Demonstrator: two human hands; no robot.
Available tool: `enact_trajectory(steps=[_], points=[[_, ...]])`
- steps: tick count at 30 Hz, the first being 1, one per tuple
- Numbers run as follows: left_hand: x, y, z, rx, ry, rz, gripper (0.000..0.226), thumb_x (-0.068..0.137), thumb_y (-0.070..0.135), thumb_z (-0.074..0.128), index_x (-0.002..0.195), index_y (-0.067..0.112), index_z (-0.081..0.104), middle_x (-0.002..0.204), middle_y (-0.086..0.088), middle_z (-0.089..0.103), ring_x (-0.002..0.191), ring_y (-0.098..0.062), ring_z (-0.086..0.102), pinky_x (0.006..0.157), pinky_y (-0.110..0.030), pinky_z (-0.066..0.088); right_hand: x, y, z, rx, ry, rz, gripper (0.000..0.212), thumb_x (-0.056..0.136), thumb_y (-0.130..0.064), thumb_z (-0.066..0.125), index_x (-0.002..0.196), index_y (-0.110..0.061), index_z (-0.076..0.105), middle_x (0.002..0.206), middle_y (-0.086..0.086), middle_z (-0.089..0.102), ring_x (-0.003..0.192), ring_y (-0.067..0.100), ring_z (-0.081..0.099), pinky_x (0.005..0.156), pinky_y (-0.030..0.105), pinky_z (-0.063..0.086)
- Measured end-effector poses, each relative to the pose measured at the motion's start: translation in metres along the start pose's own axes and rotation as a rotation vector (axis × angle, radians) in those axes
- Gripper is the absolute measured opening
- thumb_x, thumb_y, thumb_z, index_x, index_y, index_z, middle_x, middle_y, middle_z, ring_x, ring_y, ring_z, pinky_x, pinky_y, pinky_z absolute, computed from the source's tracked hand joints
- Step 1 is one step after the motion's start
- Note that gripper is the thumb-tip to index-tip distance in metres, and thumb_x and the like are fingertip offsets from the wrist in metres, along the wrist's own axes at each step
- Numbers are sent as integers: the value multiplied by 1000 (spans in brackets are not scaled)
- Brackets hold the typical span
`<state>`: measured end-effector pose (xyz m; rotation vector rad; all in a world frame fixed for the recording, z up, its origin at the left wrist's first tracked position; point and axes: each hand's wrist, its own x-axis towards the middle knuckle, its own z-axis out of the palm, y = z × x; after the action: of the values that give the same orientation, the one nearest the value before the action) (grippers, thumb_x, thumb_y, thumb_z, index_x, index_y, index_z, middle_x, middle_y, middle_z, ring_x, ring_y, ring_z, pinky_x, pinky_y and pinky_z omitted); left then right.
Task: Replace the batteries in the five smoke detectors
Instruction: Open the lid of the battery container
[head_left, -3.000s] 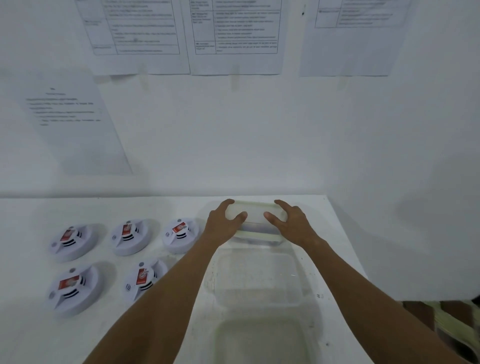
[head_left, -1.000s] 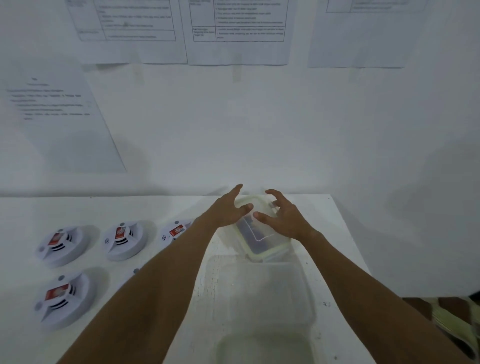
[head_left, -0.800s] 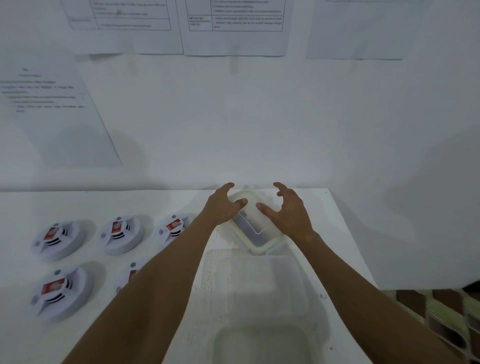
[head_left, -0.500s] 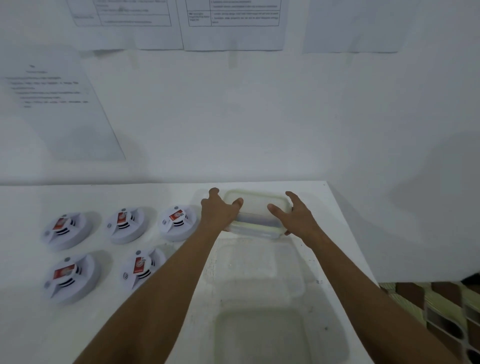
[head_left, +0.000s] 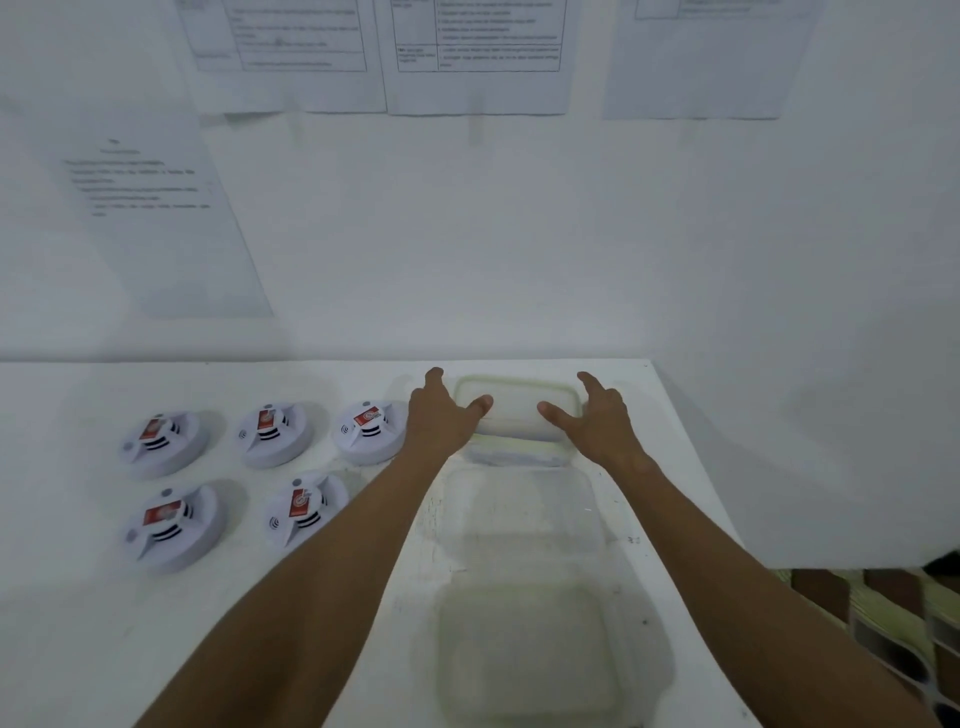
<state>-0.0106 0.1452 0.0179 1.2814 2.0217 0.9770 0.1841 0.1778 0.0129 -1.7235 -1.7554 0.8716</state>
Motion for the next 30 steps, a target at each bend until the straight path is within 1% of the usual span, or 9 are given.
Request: enact_trajectory(steps=[6, 11, 14, 17, 20, 22, 23, 26, 30], points=[[-34, 19, -20, -31, 90, 132, 74, 85, 49, 65, 147, 24, 32, 133, -15, 44, 124, -27, 47, 97, -34, 37, -33, -19, -23, 98, 92, -126, 75, 89, -48, 66, 152, -25, 33, 134, 11, 40, 130, 25, 42, 99, 28, 31], [-110, 7, -36, -18, 108, 194, 62, 87, 50, 62, 143, 31, 43, 125, -7, 44, 112, -16, 50, 91, -21, 32, -99, -13, -33, 109, 84, -182, 57, 90, -47, 64, 143, -33, 48, 119, 2, 39, 110, 14, 48, 90, 13, 31], [-165, -13, -38, 13, 94, 171, 61, 86, 53, 61, 141, 36, 43, 118, 1, 42, 92, -1, 49, 88, -19, 32, -151, 6, -28, 102, 76, -172, 54, 89, -46, 66, 139, -36, 50, 115, 0, 40, 90, 5, 47, 75, -4, 33], [-204, -31, -37, 29, 79, 153, 61, 85, 56, 60, 141, 39, 42, 112, 1, 44, 85, 1, 48, 86, -18, 32, -191, 21, -23, 123, 81, -153, 54, 88, -46, 67, 138, -37, 51, 116, -1, 39, 91, 1, 46, 73, -9, 31], [-243, -56, -30, 35, 48, 122, 62, 85, 54, 61, 141, 38, 42, 110, 1, 43, 84, 1, 49, 85, -17, 34, -230, 43, -13, 103, 34, -123, 54, 88, -44, 67, 139, -35, 51, 118, 0, 36, 100, 8, 46, 78, -3, 36], [-262, -70, -24, 38, 28, 93, 62, 85, 53, 61, 142, 38, 42, 112, 2, 42, 89, -4, 50, 84, -17, 34, -249, 57, -5, 109, 2, -103, 55, 88, -44, 67, 140, -35, 50, 118, -1, 35, 107, 10, 46, 88, 16, 42], [-268, -76, -22, 41, 15, 78, 63, 86, 53, 61, 143, 37, 41, 113, 2, 41, 93, -7, 50, 85, -17, 34, -254, 62, -1, 102, -8, -90, 55, 89, -44, 67, 140, -36, 50, 118, -2, 35, 108, 9, 45, 90, 19, 40], [-273, -87, -15, 57, -16, 45, 64, 87, 52, 61, 145, 35, 39, 115, 2, 39, 99, -9, 48, 87, -17, 34, -262, 75, 10, 86, -28, -62, 55, 89, -43, 66, 141, -33, 49, 119, -1, 34, 109, 7, 42, 91, 15, 33], [-268, -100, -7, 133, -35, 25, 65, 88, 56, 56, 146, 34, 37, 121, -4, 39, 108, -16, 50, 94, -25, 40, -257, 84, 22, -15, -50, -100, 57, 91, -46, 62, 144, -31, 45, 118, -2, 30, 116, 13, 34, 104, 26, 33]])
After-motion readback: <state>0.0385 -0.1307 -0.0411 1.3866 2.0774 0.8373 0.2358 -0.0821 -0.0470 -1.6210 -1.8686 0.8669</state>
